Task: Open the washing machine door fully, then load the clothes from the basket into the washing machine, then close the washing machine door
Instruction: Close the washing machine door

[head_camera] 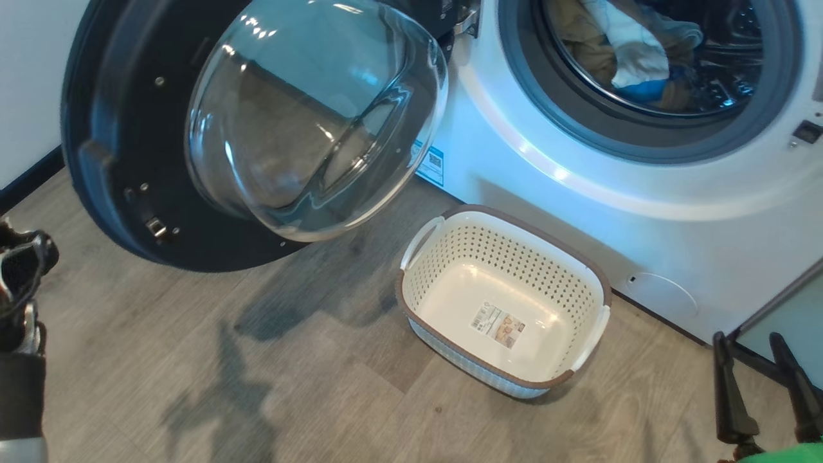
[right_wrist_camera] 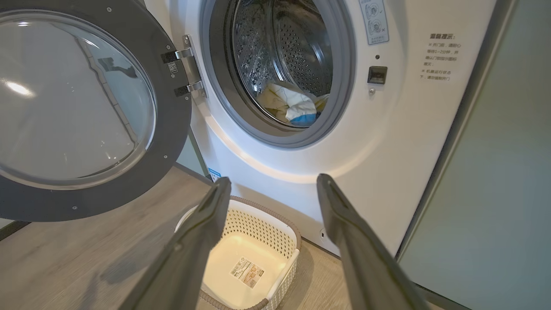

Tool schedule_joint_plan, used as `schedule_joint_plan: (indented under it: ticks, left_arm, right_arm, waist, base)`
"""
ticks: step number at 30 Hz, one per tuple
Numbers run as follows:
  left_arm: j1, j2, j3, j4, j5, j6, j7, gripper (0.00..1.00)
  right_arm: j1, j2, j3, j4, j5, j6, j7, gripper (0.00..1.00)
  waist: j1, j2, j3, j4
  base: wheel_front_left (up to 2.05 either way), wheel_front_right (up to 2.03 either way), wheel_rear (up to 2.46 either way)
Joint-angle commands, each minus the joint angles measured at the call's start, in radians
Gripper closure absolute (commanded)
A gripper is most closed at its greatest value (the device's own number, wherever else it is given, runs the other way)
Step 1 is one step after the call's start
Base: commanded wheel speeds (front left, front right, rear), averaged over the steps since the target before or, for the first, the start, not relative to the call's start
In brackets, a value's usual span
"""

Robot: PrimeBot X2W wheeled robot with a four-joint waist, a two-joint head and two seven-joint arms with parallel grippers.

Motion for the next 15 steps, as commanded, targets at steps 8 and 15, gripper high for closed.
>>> schedule_joint_plan:
  ticks: [8, 15]
  left_arm:
    - [-0.108, 0.091, 0.042, 0.133, -0.057, -0.014, 0.062, 1.00]
    - [-0.161, 0.109, 0.029, 0.268, -0.069, -0.015, 0.094, 1.00]
  right_arm:
    - [-0.042, -0.033, 0.027, -0.042, 0.003, -0.003, 0.014, 0.00]
    - [-0.043, -0.037, 0.035, -0.047, 0.006, -0.003, 0.020, 0.00]
  waist:
    - [0.0000, 0.0000, 0.001, -0.033]
    - [0.0000, 0.0000, 0.004, -0.061]
  base:
    - [0.00, 0.00, 0.00]
    - [0.00, 0.00, 0.00]
